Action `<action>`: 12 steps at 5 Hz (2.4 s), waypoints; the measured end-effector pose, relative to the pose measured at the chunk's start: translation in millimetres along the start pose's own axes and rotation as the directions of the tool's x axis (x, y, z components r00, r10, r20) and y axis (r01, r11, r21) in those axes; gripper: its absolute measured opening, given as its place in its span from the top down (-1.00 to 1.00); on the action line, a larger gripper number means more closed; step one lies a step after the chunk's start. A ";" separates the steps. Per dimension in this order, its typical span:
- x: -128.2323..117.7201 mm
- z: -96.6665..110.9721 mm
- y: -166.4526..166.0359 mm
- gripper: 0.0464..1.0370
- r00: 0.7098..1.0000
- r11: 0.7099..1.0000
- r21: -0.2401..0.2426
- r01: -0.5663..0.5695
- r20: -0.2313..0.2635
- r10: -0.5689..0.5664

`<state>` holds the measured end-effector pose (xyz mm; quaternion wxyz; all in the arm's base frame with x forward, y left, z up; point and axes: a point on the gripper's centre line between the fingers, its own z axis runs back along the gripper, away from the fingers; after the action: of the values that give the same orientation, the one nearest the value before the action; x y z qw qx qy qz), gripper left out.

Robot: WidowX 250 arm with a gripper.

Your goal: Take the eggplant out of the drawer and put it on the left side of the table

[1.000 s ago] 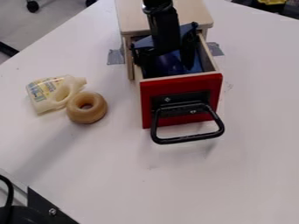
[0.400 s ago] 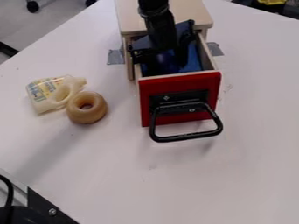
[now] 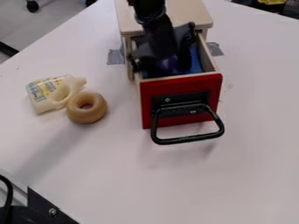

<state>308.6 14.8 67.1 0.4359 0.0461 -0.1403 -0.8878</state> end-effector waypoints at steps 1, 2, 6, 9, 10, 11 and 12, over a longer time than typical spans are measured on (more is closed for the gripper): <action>5.7 24.4 8.4 -0.33 1.000 0.998 0.070 0.005 0.002 -0.006; 10.8 40.0 12.8 -0.33 1.000 0.993 0.116 0.008 0.010 -0.009; 21.1 100.4 -49.8 -0.33 0.999 0.996 0.089 -0.030 -0.038 0.033; 36.2 72.2 -110.1 -0.33 0.997 0.992 -0.101 -0.081 0.005 0.082; 38.2 62.8 -127.8 -0.33 0.994 0.985 -0.136 -0.108 -0.003 0.109; 45.9 50.7 -140.2 -0.33 0.995 0.982 -0.164 -0.099 0.005 0.101; 53.2 31.9 -149.5 -0.33 0.994 0.982 -0.166 -0.092 0.049 0.102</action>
<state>155.6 66.4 56.5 0.4767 -0.0224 -0.0815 -0.8750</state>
